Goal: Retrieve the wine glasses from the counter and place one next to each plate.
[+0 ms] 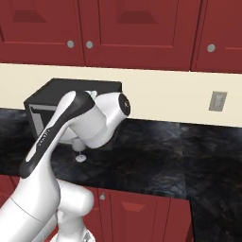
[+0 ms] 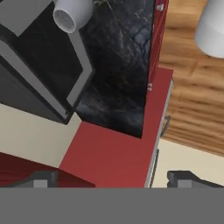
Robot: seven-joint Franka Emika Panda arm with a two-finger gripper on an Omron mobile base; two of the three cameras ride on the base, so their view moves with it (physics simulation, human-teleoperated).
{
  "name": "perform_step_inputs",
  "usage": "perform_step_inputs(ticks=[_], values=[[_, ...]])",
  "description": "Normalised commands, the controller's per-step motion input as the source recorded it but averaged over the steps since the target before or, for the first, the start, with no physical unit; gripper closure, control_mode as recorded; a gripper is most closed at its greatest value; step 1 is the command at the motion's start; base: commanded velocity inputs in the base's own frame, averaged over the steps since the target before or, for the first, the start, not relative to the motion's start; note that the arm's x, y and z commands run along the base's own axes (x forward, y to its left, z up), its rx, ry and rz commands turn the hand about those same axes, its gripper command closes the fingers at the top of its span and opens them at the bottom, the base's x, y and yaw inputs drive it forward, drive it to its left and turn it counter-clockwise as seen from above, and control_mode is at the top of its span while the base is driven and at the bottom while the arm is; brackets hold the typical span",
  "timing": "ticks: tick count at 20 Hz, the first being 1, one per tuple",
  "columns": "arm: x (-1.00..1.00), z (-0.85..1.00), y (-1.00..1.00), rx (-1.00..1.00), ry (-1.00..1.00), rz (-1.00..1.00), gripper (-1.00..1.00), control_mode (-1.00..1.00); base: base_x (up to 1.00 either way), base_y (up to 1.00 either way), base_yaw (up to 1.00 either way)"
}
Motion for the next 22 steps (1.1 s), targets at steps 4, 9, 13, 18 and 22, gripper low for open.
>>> perform_step_inputs(ticks=[4,9,13,18,22], values=[[0.00,-0.36,-0.09,0.16,0.00,0.00,-1.00,-1.00,0.00,0.00,0.00],[0.04,-0.55,-0.16,0.16,0.00,0.11,-1.00,-1.00,0.00,0.00,0.00],[0.22,-0.56,-0.03,0.01,0.01,0.11,-1.00,-1.00,0.00,0.00,0.00],[0.35,-0.54,-0.09,0.00,0.14,0.07,-1.00,-1.00,0.00,0.00,0.00],[0.47,-0.48,-0.07,-0.03,0.20,0.02,-1.00,-1.00,0.00,0.00,0.00]])
